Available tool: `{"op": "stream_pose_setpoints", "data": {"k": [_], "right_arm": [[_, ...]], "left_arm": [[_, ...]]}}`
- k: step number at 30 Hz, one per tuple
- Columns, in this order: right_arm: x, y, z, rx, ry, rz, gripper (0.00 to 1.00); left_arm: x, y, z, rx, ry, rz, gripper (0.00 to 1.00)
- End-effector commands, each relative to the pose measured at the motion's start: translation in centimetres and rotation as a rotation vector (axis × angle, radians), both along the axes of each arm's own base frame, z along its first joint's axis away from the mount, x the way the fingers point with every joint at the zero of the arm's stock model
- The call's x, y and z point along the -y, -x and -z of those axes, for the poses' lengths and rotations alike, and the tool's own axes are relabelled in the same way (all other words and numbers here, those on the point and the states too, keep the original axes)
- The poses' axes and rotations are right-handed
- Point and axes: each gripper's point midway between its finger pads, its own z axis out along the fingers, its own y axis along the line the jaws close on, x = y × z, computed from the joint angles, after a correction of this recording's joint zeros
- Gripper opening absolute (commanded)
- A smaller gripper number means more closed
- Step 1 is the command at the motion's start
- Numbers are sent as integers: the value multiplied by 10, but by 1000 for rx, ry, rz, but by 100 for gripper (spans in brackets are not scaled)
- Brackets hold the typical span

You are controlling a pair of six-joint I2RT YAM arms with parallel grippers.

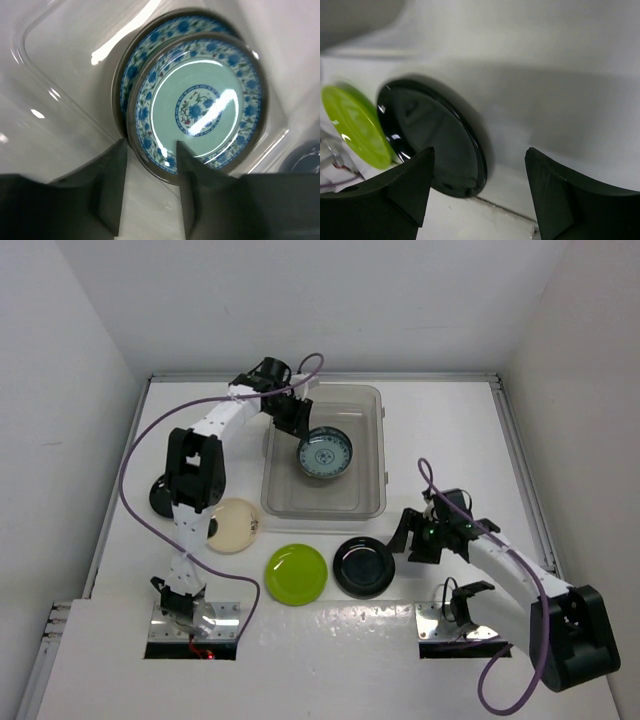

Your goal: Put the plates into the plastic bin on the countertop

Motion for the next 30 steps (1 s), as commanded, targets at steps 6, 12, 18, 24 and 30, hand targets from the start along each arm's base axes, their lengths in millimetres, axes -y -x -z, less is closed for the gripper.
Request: {"op": "stream_pose_setpoints", "data": {"k": [6,12,18,24,30], "right_arm": [[-24,44,26,-81,-79,-108,63],[-26,53,37,-67,-68,-96,28],[-13,53,18,-33,32,-149,0],[-52,60,-81,134,-71,-511,0],[-89,-6,-185,437,-122,-531,0]], "left_arm": [[-18,0,-34,138,-120,-25,68],[-50,-5,-109,272,-88,-101,71],[-118,7,-144,315,-122,-219,72],[-187,25,-156,331,-161,-350,72],[-256,42,-133,262,-199,-482,73]]}}
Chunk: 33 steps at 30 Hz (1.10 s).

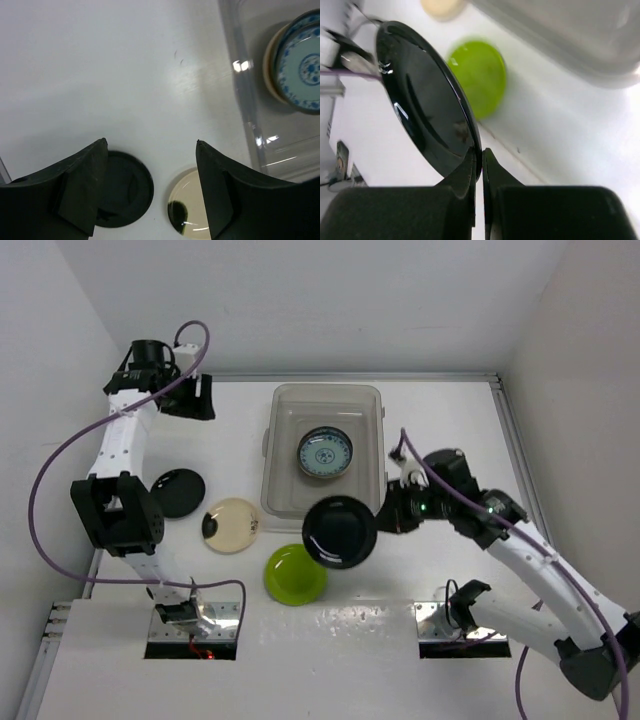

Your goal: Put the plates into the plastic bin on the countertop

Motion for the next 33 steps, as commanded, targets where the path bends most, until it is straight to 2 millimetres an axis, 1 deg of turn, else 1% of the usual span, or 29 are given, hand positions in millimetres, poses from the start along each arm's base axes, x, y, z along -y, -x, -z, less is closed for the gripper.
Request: {"op": "stream_pose_setpoints", "data": {"k": [1,2,3,4,5,6,7,8,9,10,11,12,13,14,15,16,17,18,19,20,21,23,26,27,29,30,31,32,33], "right_arm": [[-24,-51,-60,199,-58,-9,0],[-28,-74,-56,195,-40,19,0],[-26,-92,-55,205,-14,66,0],[-32,-134,-53,198,12,130,0],[-26,-154,-52,184,20,189,0],[-17,-183,-60,210,31,273,0],[-25,-212,-34,133,47,316,0],[-24,-225,-28,113,48,337,0],[-18,-247,-36,125,31,377,0],[-25,-270,-6,55,53,399,0],[-27,-286,-12,66,40,412,0],[-23,-298,13,11,64,431,0],[-27,-304,19,-15,56,424,0],[-33,-320,16,-8,33,418,0],[-37,-326,35,-39,39,412,0],[-35,-328,41,-59,54,421,0],[-34,-335,51,-73,67,428,10],[-32,-337,54,-79,70,435,18],[-31,-339,53,-86,62,431,29],[-30,-339,55,-93,60,423,52],[-32,-334,56,-92,71,386,60],[-33,-324,49,-78,95,332,73],[-23,-303,32,-13,203,304,77],[-15,-285,15,33,229,304,78],[-16,-271,6,97,248,306,78],[-21,-253,-19,175,196,300,80],[-19,-231,3,135,223,287,80],[-15,-214,20,111,250,281,80],[-18,-204,7,142,217,283,80]], "left_arm": [[-27,18,1,-14,-18,-42,73],[-39,22,9,-36,-5,-69,73],[-44,24,12,-44,8,-76,73],[-51,26,15,-51,4,-86,73],[-61,29,18,-58,17,-107,73],[-64,32,23,-71,30,-113,73],[-70,34,20,-60,22,-122,73],[-78,40,29,-83,29,-145,73],[-83,43,33,-93,32,-157,73],[-85,45,36,-98,35,-155,73],[-92,48,39,-107,38,-173,73],[-91,50,44,-120,37,-167,73],[-96,52,44,-117,44,-176,73],[-95,54,49,-130,48,-176,73],[-96,56,52,-135,54,-167,73],[-94,58,53,-140,59,-154,73],[-91,63,61,-166,60,-120,73],[-83,64,61,-171,68,-84,73],[-78,69,66,-191,63,-58,73],[-70,73,68,-208,67,-25,73],[-64,79,79,-232,58,13,73],[-50,85,91,-264,54,64,73],[-37,98,103,-298,56,100,73],[-40,97,107,-296,44,94,73],[-51,99,112,-300,-22,14,73],[-66,91,109,-266,-44,-79,73],[-95,94,110,-265,-86,-191,73],[-112,93,105,-241,-90,-262,73],[-130,88,101,-204,-95,-330,73]]}}
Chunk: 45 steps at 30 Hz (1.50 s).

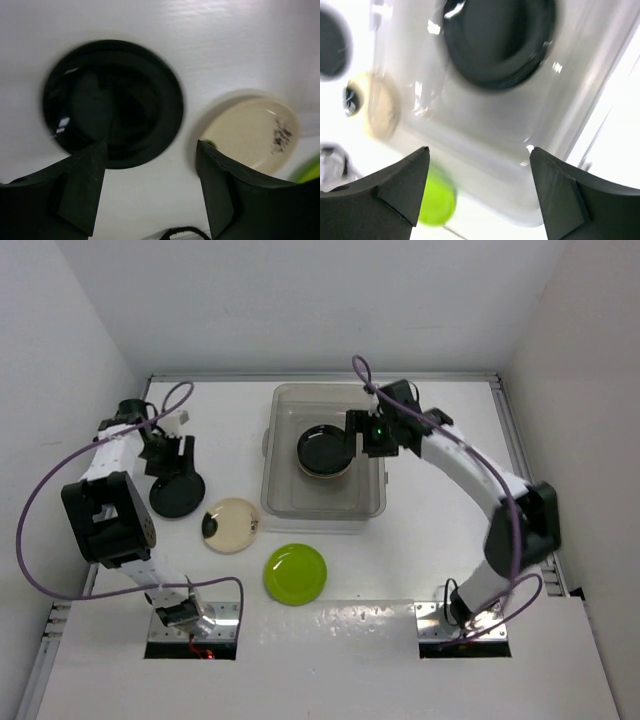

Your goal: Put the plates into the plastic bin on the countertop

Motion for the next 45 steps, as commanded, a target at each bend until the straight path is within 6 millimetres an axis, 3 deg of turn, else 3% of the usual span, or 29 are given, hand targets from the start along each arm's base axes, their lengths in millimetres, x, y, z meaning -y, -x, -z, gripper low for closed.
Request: {"op": "stream_pose_setpoints", "data": {"k": [1,2,4,6,7,9,11,13,16,20,23,25,27,30,31,33,34,35,37,38,41,42,44,45], "right_arm": [[8,50,0,56,26,-22,80],[5,59,-6,77,23,-31,80],[14,76,7,57,46,-19,80],[14,84,7,63,50,-18,80],[18,90,8,61,50,-13,80],[17,94,9,57,50,-15,80],[16,94,3,73,40,-17,79],[16,92,-2,89,33,-13,78],[17,92,-7,101,35,-3,78],[20,92,-11,114,35,10,78],[26,92,-14,129,52,29,78],[30,92,-13,132,62,41,78],[32,92,-10,132,65,49,78],[41,90,-8,123,54,85,77],[41,92,-5,119,48,84,77],[45,96,2,105,50,95,77],[45,97,2,105,50,93,77],[46,98,5,101,52,96,76],[50,99,10,91,61,108,76],[49,98,10,90,59,106,76],[50,97,13,86,66,109,76],[51,97,13,84,67,113,76],[52,95,11,92,66,115,76],[52,94,9,99,63,117,76]], "left_arm": [[-82,-20,-38,185,-153,-309,74],[-107,-13,-40,195,-168,-384,76],[-130,-5,-24,162,-155,-444,79],[-138,-1,-6,117,-134,-456,79],[-138,3,13,64,-103,-461,79],[-135,7,33,25,-23,-452,79],[-112,6,53,-22,138,-381,76],[-101,11,62,-50,224,-370,72],[-99,18,82,-103,254,-383,60],[-97,29,104,-171,276,-409,37],[-87,27,98,-170,341,-380,0],[-90,12,83,-107,386,-372,0],[-94,-6,53,-19,399,-380,0],[-99,-46,-16,168,411,-356,0],[-93,-65,-62,274,361,-302,0],[-82,-88,-118,418,318,-256,0],[-73,-98,-154,506,292,-220,0],[-46,-104,-189,585,268,-161,0],[-17,-117,-229,701,254,-113,0],[22,-123,-245,737,259,-41,0],[88,-133,-259,767,315,76,0],[127,-136,-253,739,345,138,0],[163,-148,-223,648,398,173,0],[194,-147,-218,627,419,232,0]]}}
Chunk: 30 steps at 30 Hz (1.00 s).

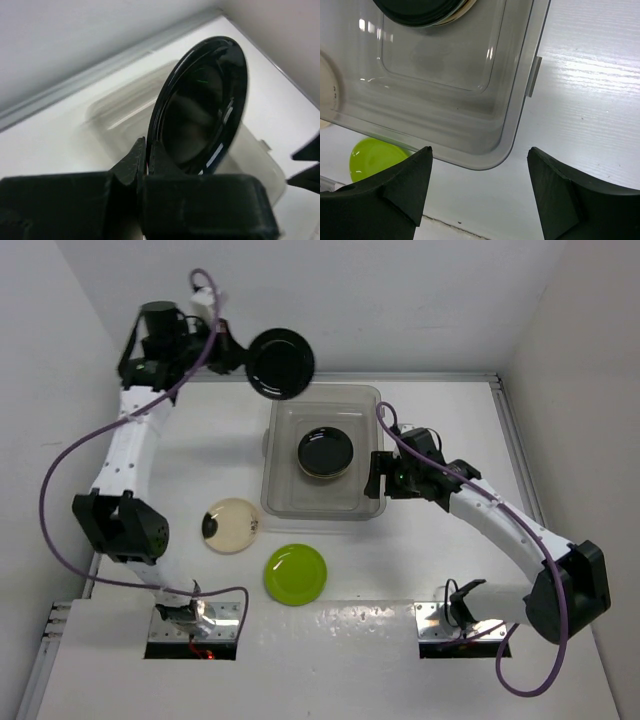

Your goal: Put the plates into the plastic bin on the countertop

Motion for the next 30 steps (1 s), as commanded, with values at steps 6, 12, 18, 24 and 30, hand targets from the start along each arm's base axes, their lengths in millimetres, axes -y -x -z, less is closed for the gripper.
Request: {"op": "stream_pose_setpoints", "data": {"k": [6,12,18,24,30], "right_arm": [[6,-6,-18,71,-13,10,76],[7,6,-6,44,-19,7,76],[6,11,-1,36,-24,-10,77],[-31,34,-7,46,-3,-213,80],[-88,93,12,30,-17,-458,74]], "left_arm": [[110,-32,138,-344,20,165,0],[141,-32,187,-441,-3,204,0],[153,-20,224,-519,-52,222,29],[130,-16,238,-517,-229,172,75],[52,-5,138,-367,-252,25,82]]}}
